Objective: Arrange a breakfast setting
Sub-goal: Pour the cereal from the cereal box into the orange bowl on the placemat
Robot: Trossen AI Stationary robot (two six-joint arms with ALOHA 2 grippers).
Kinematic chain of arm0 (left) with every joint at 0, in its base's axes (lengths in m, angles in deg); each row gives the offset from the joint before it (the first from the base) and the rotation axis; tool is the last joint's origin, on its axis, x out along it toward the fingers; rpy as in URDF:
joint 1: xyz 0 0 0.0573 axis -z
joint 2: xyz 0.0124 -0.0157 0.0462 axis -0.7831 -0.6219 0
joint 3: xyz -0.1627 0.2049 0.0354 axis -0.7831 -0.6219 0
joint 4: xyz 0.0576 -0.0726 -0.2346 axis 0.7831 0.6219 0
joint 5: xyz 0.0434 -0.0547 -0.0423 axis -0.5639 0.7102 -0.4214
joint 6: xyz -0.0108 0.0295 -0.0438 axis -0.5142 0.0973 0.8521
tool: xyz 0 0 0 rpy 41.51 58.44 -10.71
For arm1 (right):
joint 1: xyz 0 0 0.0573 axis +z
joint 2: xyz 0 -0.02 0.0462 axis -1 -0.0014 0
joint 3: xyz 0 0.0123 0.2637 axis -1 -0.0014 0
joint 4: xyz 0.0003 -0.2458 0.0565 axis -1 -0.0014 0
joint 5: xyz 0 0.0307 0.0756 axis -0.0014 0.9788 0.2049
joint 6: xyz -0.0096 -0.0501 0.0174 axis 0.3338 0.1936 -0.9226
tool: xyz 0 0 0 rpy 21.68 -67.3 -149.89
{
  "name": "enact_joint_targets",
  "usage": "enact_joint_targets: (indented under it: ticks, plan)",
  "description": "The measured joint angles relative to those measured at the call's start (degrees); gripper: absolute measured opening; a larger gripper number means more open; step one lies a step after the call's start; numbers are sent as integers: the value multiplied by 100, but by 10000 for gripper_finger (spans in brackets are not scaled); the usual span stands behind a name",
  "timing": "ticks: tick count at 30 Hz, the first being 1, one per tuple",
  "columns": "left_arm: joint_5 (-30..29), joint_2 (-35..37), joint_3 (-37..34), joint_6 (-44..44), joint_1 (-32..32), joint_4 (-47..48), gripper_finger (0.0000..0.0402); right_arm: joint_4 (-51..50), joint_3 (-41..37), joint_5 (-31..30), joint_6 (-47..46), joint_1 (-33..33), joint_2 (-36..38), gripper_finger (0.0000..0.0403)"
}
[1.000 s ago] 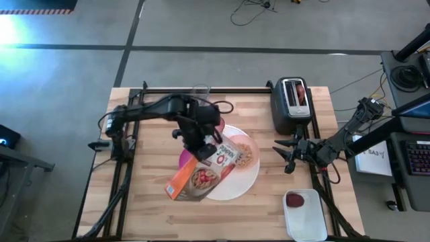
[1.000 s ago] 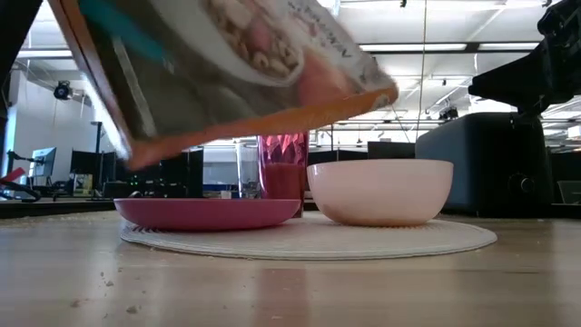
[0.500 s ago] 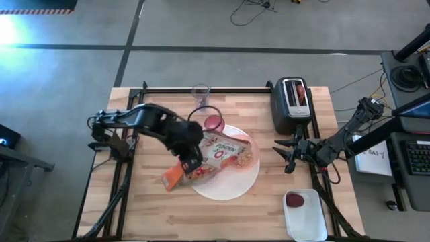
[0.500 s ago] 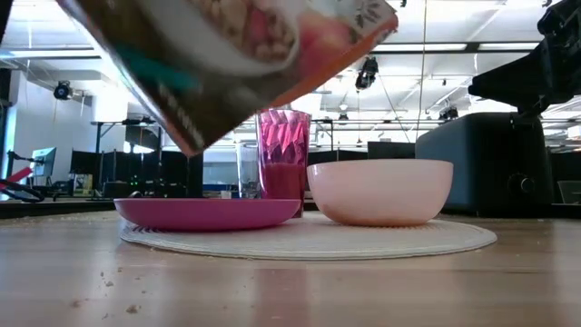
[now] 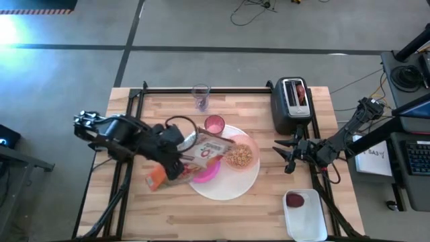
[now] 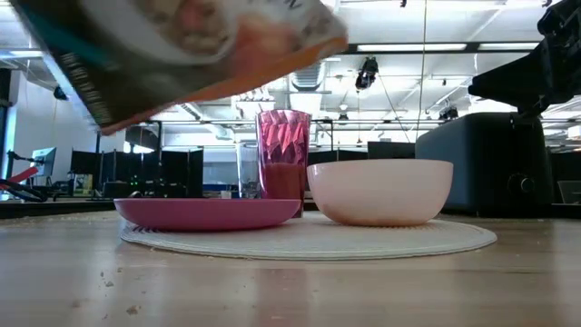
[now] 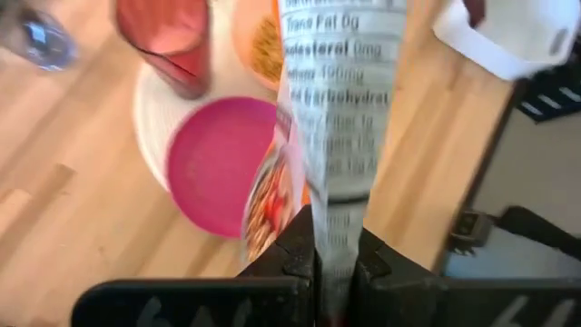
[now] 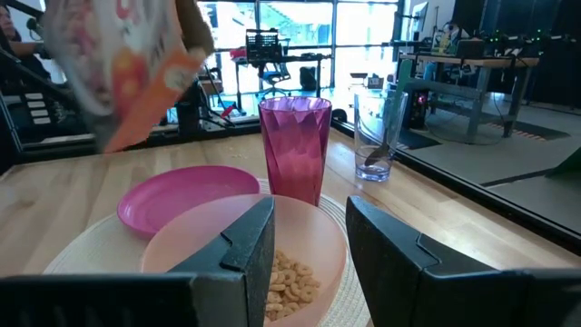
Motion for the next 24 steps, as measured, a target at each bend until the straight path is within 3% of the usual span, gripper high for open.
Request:
enact_joint_targets:
  ticks: [6,16,24]
  plan:
    - [-657,508,-799,313,250,-2,0,0,2,0,4,0,0,128]
    - [-754,1244,-2442,1132,361,-16,0,0,1,0,3,1,0,128]
    - [-1495,1609,-2919,1641,612,-3,0,0,2,0,-2,2,2,128]
